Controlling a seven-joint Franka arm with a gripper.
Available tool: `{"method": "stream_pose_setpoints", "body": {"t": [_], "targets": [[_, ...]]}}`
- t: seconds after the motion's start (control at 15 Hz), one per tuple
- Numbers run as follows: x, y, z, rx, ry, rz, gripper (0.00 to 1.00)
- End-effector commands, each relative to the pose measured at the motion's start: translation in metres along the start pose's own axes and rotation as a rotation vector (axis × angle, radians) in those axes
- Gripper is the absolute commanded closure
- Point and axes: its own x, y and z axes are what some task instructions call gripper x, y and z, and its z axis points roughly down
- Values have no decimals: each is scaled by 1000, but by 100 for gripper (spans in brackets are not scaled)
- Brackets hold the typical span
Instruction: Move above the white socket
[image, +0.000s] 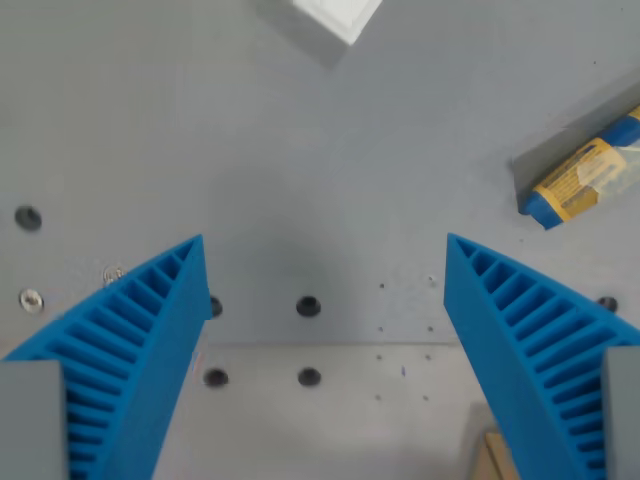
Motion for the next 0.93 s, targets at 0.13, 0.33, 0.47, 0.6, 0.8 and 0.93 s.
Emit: {"method": "stream_pose_setpoints", "body": {"t": [0.13, 0.33, 0.47, 0.6, 0.8, 0.93], "targets": [[16, 3, 11, -31, 12, 311, 0], [27, 5, 26, -38, 11, 380, 0], [35, 7, 36, -44, 6, 419, 0], [42, 8, 46, -51, 7, 456, 0], [53, 10, 61, -60, 15, 506, 0], [59, 11, 70, -65, 19, 539, 0]]}}
